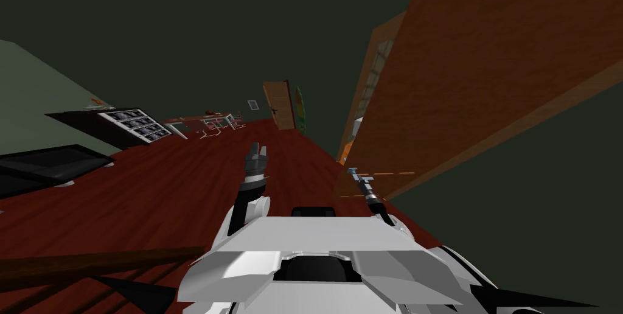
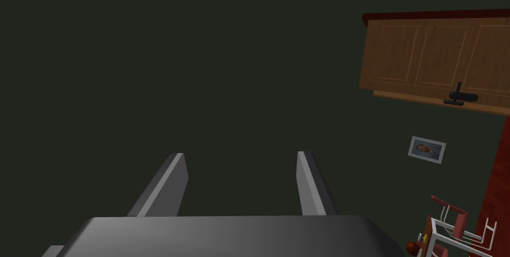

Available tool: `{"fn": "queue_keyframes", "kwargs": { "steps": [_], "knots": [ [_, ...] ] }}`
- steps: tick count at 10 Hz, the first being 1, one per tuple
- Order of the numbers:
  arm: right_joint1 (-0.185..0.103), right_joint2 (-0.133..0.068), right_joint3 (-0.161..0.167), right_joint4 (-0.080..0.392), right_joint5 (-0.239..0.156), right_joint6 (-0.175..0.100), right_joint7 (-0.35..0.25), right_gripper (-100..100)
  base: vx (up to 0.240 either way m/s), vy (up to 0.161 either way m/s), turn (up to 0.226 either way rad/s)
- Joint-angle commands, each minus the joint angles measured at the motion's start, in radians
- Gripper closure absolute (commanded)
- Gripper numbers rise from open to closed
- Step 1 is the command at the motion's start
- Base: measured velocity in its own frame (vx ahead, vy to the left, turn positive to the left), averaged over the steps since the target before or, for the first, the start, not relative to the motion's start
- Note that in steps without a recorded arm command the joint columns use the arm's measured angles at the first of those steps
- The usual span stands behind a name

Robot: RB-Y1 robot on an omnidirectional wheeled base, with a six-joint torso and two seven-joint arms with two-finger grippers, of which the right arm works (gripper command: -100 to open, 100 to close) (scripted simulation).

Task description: Pull the door open

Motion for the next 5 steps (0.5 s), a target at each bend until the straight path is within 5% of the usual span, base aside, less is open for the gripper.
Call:
{"fn": "queue_keyframes", "kwargs": {
  "steps": [1, 5],
  "knots": [
    [-0.001, -0.003, 0.014, 0.027, 0.005, -0.037, -0.016, 100, -0.111, -0.055, 0.116],
    [0.034, -0.039, 0.038, 0.038, 0.008, -0.096, -0.055, 100, -0.128, -0.066, 0.138]
  ]
}}
